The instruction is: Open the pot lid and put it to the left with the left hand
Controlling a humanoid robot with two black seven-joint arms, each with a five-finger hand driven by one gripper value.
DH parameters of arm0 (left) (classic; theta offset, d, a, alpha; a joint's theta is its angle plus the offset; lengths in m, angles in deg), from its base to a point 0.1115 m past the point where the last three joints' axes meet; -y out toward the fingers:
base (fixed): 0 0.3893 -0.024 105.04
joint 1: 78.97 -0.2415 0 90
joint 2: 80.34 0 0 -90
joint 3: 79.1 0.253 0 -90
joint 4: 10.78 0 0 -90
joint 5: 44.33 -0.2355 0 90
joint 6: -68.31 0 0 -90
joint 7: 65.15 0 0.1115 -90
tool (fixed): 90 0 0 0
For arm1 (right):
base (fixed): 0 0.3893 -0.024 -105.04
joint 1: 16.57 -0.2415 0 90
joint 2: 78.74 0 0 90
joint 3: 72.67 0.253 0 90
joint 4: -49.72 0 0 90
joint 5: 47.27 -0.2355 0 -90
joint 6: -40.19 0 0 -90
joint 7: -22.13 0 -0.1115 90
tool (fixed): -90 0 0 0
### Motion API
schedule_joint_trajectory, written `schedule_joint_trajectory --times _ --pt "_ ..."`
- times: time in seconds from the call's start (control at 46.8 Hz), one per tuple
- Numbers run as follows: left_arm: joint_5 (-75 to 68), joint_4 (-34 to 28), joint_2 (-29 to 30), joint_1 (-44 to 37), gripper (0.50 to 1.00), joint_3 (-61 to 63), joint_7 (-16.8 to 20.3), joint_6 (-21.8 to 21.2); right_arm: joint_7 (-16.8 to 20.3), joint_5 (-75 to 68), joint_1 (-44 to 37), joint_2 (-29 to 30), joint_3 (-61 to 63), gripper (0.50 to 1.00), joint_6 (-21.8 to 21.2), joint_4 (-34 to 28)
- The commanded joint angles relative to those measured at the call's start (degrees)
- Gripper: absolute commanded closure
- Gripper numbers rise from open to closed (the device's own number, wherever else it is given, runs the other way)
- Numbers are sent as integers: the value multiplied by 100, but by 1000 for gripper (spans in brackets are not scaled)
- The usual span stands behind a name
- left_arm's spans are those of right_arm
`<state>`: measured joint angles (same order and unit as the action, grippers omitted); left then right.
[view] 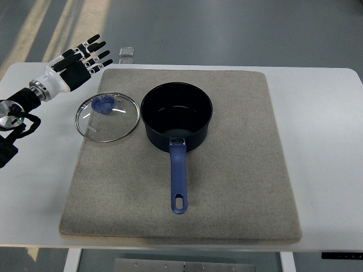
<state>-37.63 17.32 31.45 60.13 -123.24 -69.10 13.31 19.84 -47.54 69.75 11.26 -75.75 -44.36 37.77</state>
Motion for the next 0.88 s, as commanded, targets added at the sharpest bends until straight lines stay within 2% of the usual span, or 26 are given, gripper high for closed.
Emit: schedule_joint_trajectory --times 0.0,0.192,0.854 --pt "23 -6 -69 47 506 -7 43 0 0 0 0 0 0 585 0 0" --pt "428 2 -148 152 506 -174 61 0 0 9 0 0 18 585 -26 -35" --pt "445 -6 -148 91 506 -201 61 0 0 35 0 0 -9 585 -9 -105"
